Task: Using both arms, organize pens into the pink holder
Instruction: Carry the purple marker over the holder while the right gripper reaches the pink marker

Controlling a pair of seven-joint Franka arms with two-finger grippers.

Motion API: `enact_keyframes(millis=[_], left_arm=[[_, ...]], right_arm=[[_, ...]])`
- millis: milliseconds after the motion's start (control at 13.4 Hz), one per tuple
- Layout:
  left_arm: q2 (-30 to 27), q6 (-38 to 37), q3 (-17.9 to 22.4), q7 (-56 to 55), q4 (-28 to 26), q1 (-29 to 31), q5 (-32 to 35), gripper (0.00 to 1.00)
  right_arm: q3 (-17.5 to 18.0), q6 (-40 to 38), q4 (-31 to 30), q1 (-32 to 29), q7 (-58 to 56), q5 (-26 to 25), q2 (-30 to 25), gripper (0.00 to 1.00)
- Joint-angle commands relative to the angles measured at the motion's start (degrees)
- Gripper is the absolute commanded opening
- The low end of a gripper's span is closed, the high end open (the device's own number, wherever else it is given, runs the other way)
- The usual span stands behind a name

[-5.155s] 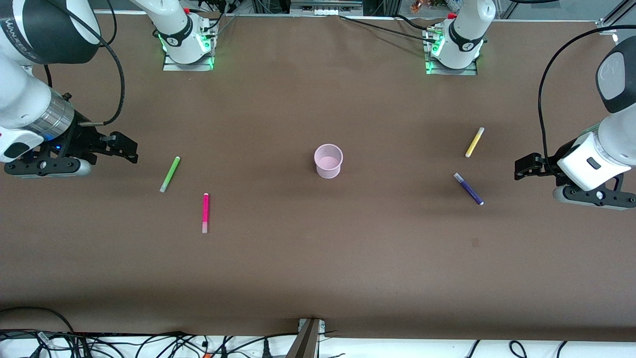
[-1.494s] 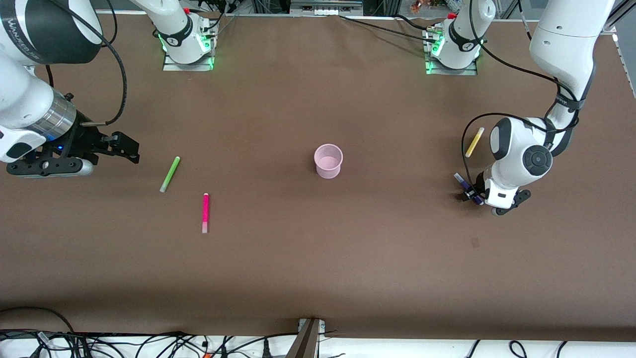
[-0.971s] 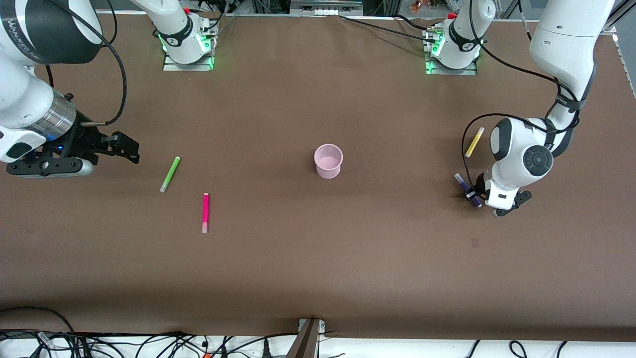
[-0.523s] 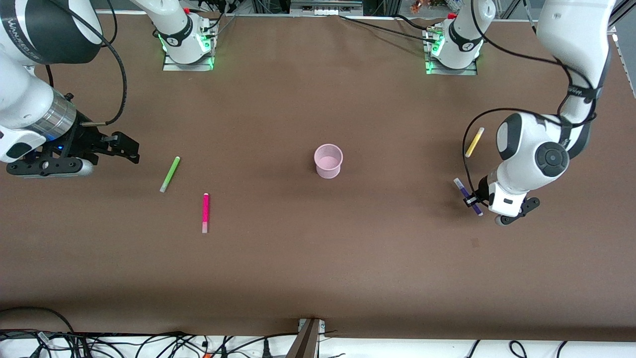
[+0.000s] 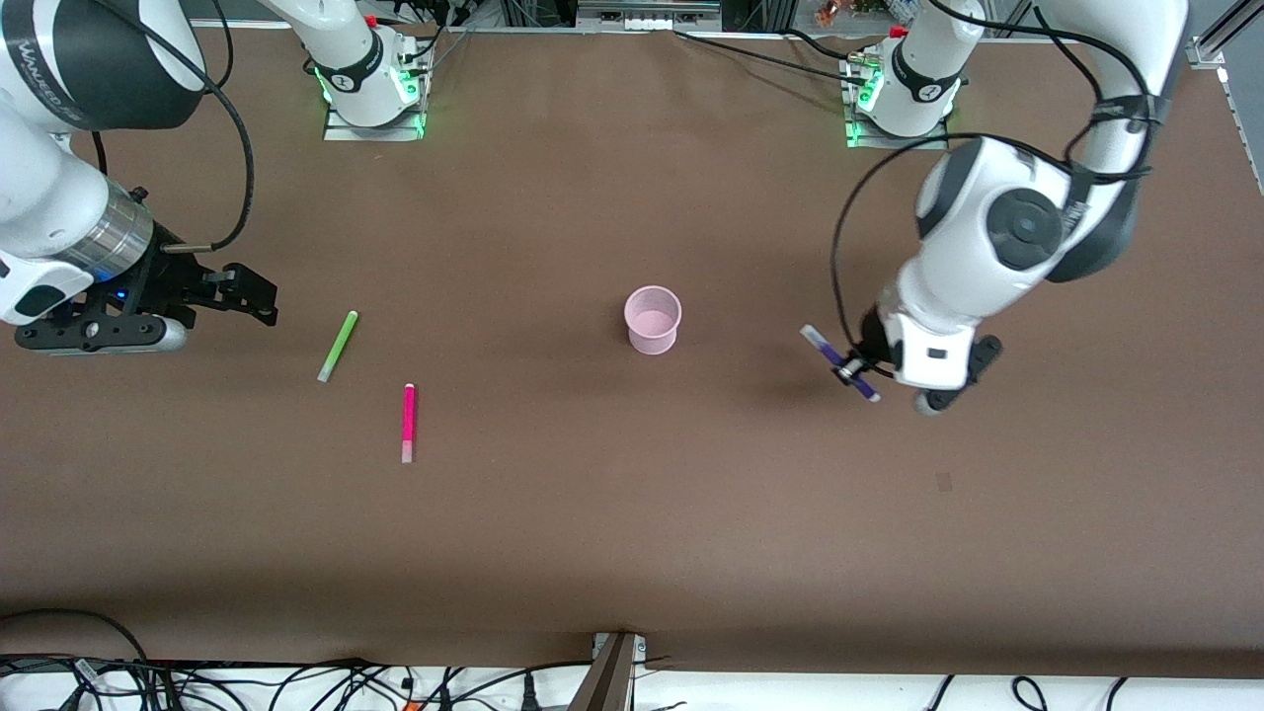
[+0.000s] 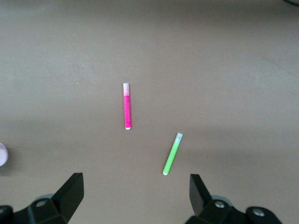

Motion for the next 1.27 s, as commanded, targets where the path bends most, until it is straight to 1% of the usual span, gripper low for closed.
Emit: enact_keyframes(millis=[0, 149, 224, 374, 448, 523, 598, 672, 747, 897, 1046, 1195], left_arm=[[1.6, 0.0, -1.1, -20.3, 2.6, -6.4, 7.7, 0.0], [2.9, 0.0, -1.1, -37.1, 3.7, -11.5, 15.2, 0.0], [3.9, -0.1, -1.1, -44.7, 4.5, -13.6, 18.0, 0.0], [5.8, -0.6, -0.7, -56.6, 4.7, -18.6, 23.6, 0.0], [6.4, -1.0, -0.7, -60.8, 4.7, -20.5, 26.9, 0.0], [7.1, -2.8, -0.7, -63.3, 4.7, -22.7, 31.2, 0.0], [8.3, -5.0, -0.6, -64.2, 4.7, -25.1, 36.3, 0.0], [9.1, -5.6, -0.6, -65.8, 5.6, -26.1, 39.2, 0.0], [9.8, -5.9, -0.6, -66.3, 7.0, -26.4, 40.6, 0.0], [11.2, -8.9, -0.6, -66.6, 7.3, -29.0, 44.3, 0.0], [12.7, -10.9, -0.6, -68.4, 7.4, -30.6, 47.8, 0.0], [13.7, -12.6, -0.6, -69.3, 7.5, -31.3, 51.5, 0.0]], right_arm=[[0.0, 1.3, 1.3, 0.2, 0.0, -3.7, 6.9, 1.0], [0.0, 3.4, 1.1, -0.3, -4.5, -3.5, 7.8, 1.0], [0.0, 3.8, 0.5, 0.2, -4.9, -2.8, 8.0, 1.0], [0.0, 9.7, -4.3, 0.1, -4.9, 0.2, 8.5, 1.0], [0.0, 11.4, -5.4, 0.0, -4.8, 0.6, 9.4, 1.0], [0.1, 12.9, -5.5, 0.1, -4.7, 2.0, 12.0, 1.0], [0.1, 15.8, -5.6, 0.3, -4.7, 4.8, 14.8, 1.0], [0.1, 18.6, -5.7, 0.3, -4.7, 6.9, 17.1, 1.0], [0.1, 20.3, -5.9, 0.4, -4.7, 7.3, 18.6, 1.0], [0.1, 25.2, -5.9, 1.7, -4.6, 7.5, 22.5, 1.0], [0.1, 30.7, -6.0, 3.1, -0.9, 7.6, 26.1, 1.0], [0.1, 32.9, -7.3, 4.1, -0.4, 7.6, 26.9, 0.99]])
